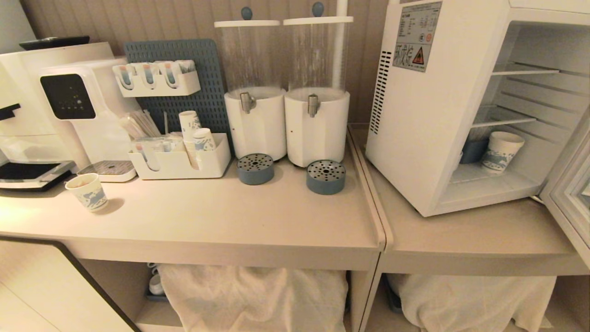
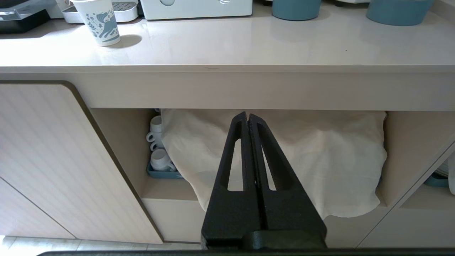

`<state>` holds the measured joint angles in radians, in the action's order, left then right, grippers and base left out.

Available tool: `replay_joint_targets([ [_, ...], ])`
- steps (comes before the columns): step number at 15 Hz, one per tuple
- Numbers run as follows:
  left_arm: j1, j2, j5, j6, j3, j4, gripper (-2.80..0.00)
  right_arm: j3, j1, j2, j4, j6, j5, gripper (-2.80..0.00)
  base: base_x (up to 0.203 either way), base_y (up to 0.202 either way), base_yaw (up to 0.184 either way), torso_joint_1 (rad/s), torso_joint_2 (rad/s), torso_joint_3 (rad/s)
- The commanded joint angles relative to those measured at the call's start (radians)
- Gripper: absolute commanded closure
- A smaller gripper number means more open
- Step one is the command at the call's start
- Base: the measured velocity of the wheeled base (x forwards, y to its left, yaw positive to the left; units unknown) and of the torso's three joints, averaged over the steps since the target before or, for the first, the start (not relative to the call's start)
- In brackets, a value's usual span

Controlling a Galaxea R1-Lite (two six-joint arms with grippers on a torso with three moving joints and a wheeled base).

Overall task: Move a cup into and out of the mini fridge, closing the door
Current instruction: Take the ceramic cup out of the freezer

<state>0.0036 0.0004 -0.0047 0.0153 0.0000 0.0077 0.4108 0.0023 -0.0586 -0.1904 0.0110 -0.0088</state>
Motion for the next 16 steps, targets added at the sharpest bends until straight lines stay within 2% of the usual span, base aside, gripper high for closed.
replay_joint_targets([
  [1,-0.001,0.000,0.000,0.000,0.000,0.000,0.00,0.181,0.000,-0.184,-0.060,0.012,0.003,0.00,0.000,0.000,0.000,0.000,0.00,0.000],
  [6,-0.001,0.000,0.000,0.000,0.000,0.000,0.00,0.516,0.000,-0.771,-0.154,0.035,0.006,0.00,0.000,0.000,0.000,0.000,0.00,0.000],
  [8,-0.001,0.000,0.000,0.000,0.000,0.000,0.00,0.581,-0.005,-1.006,-0.154,0.042,0.014,0.00,0.000,0.000,0.000,0.000,0.00,0.000],
  [10,-0.001,0.000,0.002,-0.002,0.000,0.000,0.00,0.576,-0.016,-1.202,-0.076,0.045,0.058,0.00,0.000,0.000,0.000,0.000,0.00,0.000],
  [11,-0.001,0.000,0.002,0.000,0.000,0.000,0.00,0.544,-0.024,-1.291,0.021,0.046,0.091,-2.80,0.000,0.000,0.000,0.000,0.00,0.000],
  [14,-0.001,0.000,0.000,0.000,0.000,0.000,0.00,0.417,-0.063,-1.559,0.450,0.044,0.208,-2.80,0.000,0.000,0.000,0.000,0.00,0.000],
  [16,-0.001,0.000,0.002,-0.002,0.000,0.000,0.00,0.330,-0.107,-1.728,0.903,0.029,0.330,-2.80,0.000,0.000,0.000,0.000,0.00,0.000],
])
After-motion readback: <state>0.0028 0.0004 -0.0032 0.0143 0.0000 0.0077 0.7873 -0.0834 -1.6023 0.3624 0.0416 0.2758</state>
